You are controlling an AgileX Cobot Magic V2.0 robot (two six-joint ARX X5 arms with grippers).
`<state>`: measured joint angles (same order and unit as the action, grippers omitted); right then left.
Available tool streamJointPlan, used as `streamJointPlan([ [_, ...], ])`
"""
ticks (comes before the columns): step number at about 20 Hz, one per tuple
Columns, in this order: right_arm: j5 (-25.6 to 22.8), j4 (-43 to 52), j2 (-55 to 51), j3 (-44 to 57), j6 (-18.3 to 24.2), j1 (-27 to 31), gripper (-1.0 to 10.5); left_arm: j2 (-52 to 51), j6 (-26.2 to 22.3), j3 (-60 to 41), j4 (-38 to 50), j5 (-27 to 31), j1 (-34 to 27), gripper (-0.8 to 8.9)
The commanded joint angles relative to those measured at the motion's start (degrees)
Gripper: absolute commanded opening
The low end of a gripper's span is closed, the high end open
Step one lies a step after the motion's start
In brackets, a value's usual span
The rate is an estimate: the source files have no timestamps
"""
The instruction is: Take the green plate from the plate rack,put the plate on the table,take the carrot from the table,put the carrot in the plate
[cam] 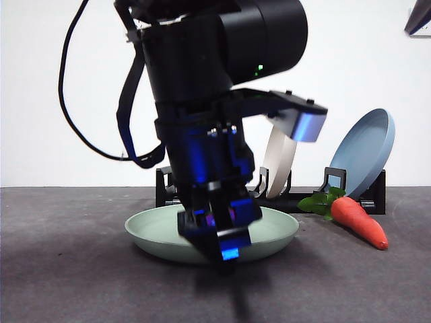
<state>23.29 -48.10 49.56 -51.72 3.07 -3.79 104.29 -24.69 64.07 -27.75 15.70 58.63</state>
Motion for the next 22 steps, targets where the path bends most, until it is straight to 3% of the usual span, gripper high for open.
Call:
streamJointPlan([
  [1,-1.6,2.4,2.0,0.0,-1.2,-0.1,6.3,0.7,2.7,-0.3,-0.5,-0.8,0.2,3.6],
  [7,-3.0,14.0,14.4,0.0,-2.6,-1.0,6.3,-8.8,10.6,1.7,-2.6,-1.3,0.4,3.6],
  [14,-12.0,30.9,35.1,-0.1,-3.6,-6.2,6.3,-31.6,28.7,4.7,-3.3,-7.3,0.6,3.6],
  [20,-18.4,38.1,44.7,-0.1,-5.2,-9.1,6.2,-47.0,31.7,4.7,-4.6,-7.0,0.6,3.59],
  [22,-19.5,39.5,45.4,-0.1,-5.2,-9.5,5.4,-49.5,32.9,4.7,-5.4,-7.0,0.6,3.59],
])
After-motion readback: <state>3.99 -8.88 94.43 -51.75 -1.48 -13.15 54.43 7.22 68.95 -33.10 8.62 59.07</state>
